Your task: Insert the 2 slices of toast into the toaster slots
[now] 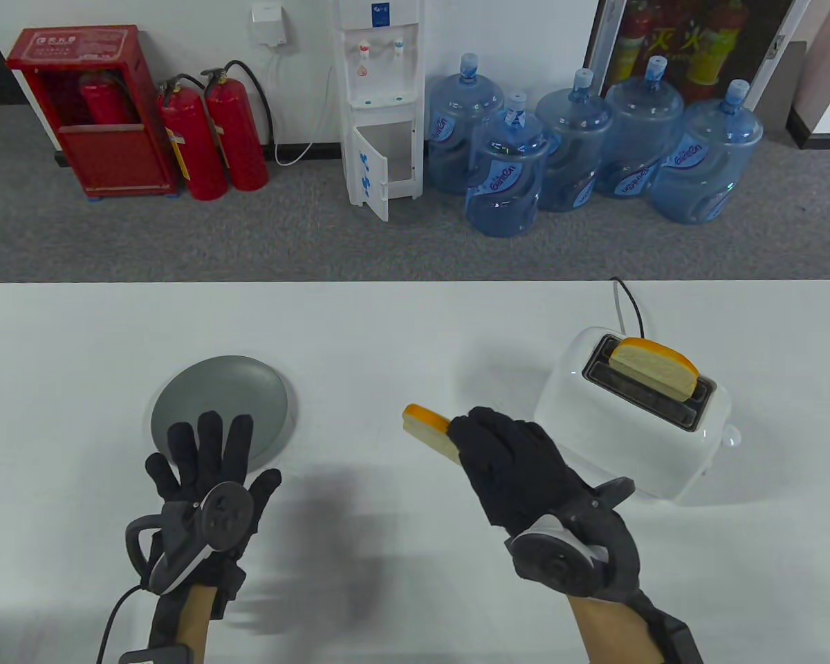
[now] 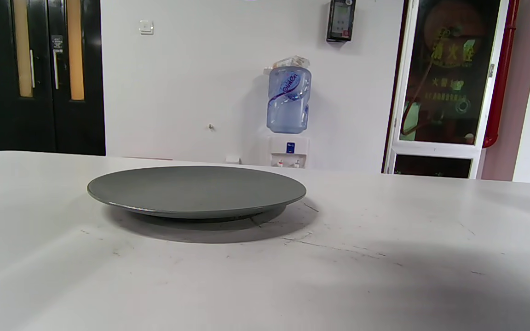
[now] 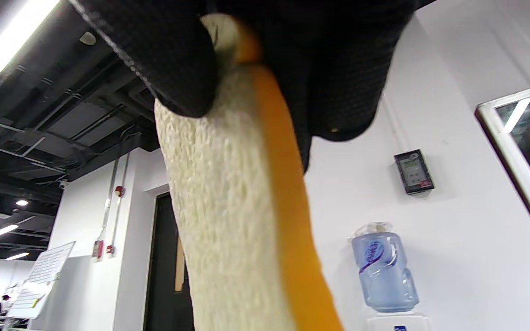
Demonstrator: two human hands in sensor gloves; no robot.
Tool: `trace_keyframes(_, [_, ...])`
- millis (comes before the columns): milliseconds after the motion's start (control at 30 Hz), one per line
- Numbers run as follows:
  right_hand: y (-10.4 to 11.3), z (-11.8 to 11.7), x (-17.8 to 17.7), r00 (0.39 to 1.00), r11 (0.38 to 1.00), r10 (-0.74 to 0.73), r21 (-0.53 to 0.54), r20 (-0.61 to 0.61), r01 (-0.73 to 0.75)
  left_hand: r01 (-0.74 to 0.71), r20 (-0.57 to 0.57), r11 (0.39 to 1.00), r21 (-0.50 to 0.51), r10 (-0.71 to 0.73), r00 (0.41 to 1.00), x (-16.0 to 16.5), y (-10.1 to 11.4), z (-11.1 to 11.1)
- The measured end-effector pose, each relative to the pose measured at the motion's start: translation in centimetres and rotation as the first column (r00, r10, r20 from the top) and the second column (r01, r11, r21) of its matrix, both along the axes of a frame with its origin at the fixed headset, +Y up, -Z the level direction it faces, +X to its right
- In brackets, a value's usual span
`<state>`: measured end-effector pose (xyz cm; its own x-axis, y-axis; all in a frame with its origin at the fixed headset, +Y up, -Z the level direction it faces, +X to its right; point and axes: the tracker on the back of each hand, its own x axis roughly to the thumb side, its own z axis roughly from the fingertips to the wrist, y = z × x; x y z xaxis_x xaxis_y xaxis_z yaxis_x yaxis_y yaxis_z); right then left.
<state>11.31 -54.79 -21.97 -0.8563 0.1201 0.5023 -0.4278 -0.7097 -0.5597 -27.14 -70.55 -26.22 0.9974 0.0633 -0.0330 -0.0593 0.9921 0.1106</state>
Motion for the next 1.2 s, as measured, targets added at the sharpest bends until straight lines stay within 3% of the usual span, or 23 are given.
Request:
trace_keyframes(300, [5.5, -0.8, 5.5, 0.984, 0.995, -0.1, 0.043, 0.148, 0.095, -0.005, -0.004, 1.0, 0.008, 0.005, 1.0, -0.2, 0.2, 0.1])
trace_keyframes(500, [7.5, -1.1, 9.4, 0.96, 0.987, -0.16, 0.032, 0.232, 0.157, -0.002, 0.002, 1.0, 0.012, 0.002, 1.0, -0.1, 0.2, 0.1])
trace_keyframes(800, [7.9, -1.6, 13.8, 0.922, 0.979, -0.195, 0.007, 0.336, 0.204, -0.004, -0.002, 1.0, -0.004, 0.004, 1.0, 0.0, 0.1, 0.1])
trace_keyframes(1200, [6.1, -3.3, 16.3, 0.901, 0.973, -0.197, -0.033, 0.385, 0.227, 0.005, -0.002, 1.0, -0.008, -0.005, 1.0, 0.1, 0.1, 0.1])
